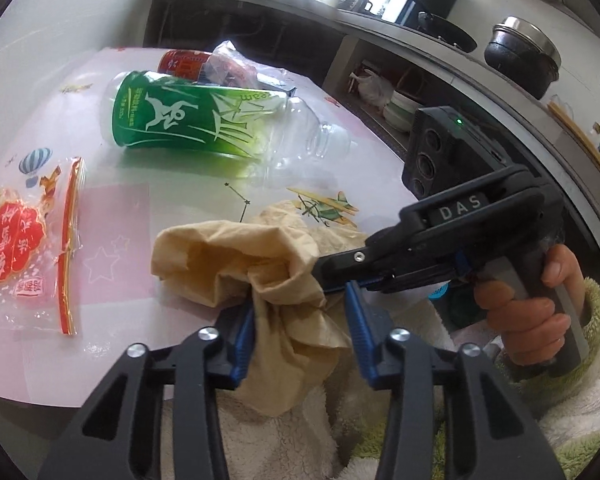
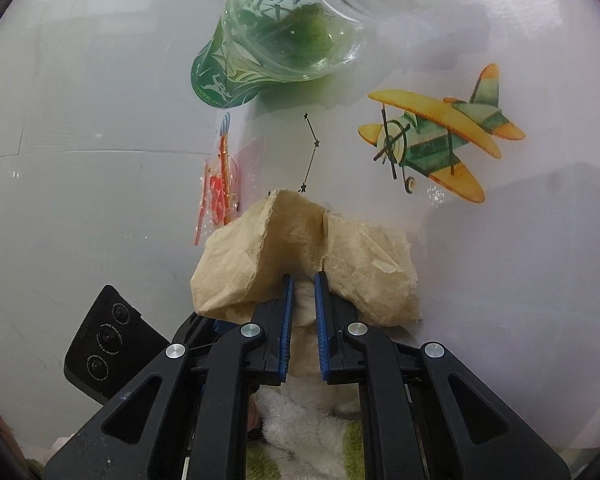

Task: Collect trash
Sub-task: 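Hold the tan cloth up with the left tool while the right tool moves toward the clear wrapper, then grasp the clear printed plastic wrapper with the right tool and lift it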

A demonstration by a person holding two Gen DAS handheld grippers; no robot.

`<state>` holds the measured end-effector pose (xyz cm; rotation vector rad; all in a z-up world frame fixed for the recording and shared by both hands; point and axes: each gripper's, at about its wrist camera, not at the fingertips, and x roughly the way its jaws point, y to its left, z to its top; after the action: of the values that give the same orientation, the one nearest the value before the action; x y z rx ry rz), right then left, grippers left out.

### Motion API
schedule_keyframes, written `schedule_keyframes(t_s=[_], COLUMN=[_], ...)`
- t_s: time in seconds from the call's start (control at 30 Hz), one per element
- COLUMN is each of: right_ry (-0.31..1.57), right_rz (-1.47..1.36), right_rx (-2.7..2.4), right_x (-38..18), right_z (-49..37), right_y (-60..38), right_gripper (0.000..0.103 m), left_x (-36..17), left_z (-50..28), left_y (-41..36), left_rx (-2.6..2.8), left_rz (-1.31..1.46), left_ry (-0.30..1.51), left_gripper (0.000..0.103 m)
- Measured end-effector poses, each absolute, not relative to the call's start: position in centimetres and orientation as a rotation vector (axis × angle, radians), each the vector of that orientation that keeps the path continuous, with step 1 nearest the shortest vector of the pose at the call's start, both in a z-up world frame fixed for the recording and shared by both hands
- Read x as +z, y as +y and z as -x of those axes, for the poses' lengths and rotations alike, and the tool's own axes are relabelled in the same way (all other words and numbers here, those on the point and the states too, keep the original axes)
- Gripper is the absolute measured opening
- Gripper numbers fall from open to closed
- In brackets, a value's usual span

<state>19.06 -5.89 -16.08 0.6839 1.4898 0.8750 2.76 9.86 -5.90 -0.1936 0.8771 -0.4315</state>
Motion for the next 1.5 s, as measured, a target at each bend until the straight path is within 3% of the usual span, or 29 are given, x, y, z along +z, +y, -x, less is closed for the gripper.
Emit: schedule_keyframes(t_s=[0.17,0.3,0.47,0.5,0.93,1.3,1.5], right_ry=[1.498,1.491,1.420,1.402,0.989,0.899,0.883], right_rz=[-0.708,-0.714,-0.608,-0.550,-0.136,0.358,0.483], right_rx=[0.888,0.895,0.871,0.855,0.736,0.537,0.545], right_x=[-16.1,-15.6,-13.3,-12.4,0.6,-3.2,-4.6], right_z=[-19.3,-19.3,-19.2,-19.2,-24.6,-33.0,-35.7], right_y=[-6.0,-7.0,-7.6,-7.5,-6.3,1.0,3.7], right_gripper=[0.011,0.017,0.050,0.052,0.061,0.067,0.074], left_x=[-6.0,-6.2,-6.3,-6.3,-4.7,-3.0,-2.8], left_z=[-3.4,-3.7,-3.9,-3.8,-3.5,-3.4,-3.8], left_y=[10.5,11.1,11.4,11.5,13.8,14.2,14.4], left_rx=[-0.455,-0.471,-0.478,-0.480,-0.478,-0.486,-0.491], left_rz=[0.242,0.277,0.286,0.291,0.354,0.382,0.387], left_ry=[0.878,0.880,0.880,0.878,0.807,0.735,0.727], left_gripper=[0.017,0.011,0.007,0.007,0.006,0.006,0.006])
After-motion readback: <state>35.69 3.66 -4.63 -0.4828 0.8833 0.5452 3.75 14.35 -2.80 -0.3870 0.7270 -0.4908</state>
